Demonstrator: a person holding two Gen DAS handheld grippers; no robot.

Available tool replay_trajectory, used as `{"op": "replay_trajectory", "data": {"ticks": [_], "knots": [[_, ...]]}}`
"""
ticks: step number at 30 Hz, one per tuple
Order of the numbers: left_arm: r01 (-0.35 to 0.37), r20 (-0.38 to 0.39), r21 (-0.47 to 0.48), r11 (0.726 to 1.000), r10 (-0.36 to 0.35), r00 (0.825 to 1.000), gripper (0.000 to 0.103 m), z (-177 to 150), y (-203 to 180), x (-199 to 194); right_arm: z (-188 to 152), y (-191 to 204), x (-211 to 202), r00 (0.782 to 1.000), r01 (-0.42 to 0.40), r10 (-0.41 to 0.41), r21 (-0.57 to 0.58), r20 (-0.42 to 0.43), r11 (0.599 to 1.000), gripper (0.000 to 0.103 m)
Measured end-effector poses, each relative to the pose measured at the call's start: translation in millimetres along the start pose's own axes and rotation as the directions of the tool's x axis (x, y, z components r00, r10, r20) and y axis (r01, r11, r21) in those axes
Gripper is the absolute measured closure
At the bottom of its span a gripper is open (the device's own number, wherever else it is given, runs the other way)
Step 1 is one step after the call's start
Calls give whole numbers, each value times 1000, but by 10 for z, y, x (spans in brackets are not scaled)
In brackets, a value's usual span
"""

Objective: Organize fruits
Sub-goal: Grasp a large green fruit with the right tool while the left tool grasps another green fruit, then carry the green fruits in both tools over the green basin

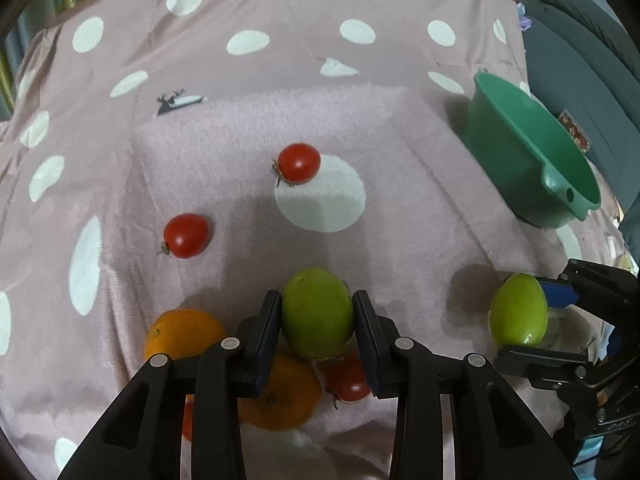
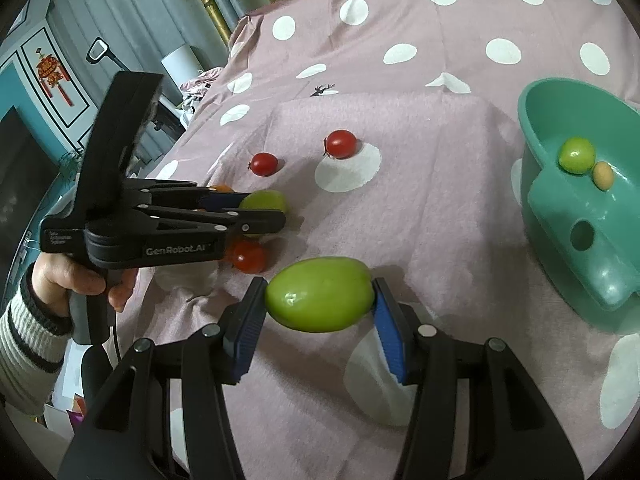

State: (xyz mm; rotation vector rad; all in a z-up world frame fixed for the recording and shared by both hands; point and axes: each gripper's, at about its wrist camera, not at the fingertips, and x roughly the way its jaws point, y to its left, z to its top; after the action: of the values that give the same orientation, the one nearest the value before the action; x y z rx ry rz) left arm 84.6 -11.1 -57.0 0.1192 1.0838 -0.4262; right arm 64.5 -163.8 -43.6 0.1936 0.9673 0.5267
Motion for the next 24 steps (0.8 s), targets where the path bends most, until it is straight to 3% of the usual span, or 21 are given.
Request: {"op": "replay_trajectory", "data": {"ticks": [13, 24], "knots": [[-58, 129, 18, 998, 55, 990, 66, -104, -287, -525, 18, 7, -283, 998, 22, -22, 4, 63, 1000, 50], [-66, 170, 24, 998, 61, 984, 67, -189, -447, -722, -13, 45, -514, 994, 32, -31, -9, 101, 999, 50]]}}
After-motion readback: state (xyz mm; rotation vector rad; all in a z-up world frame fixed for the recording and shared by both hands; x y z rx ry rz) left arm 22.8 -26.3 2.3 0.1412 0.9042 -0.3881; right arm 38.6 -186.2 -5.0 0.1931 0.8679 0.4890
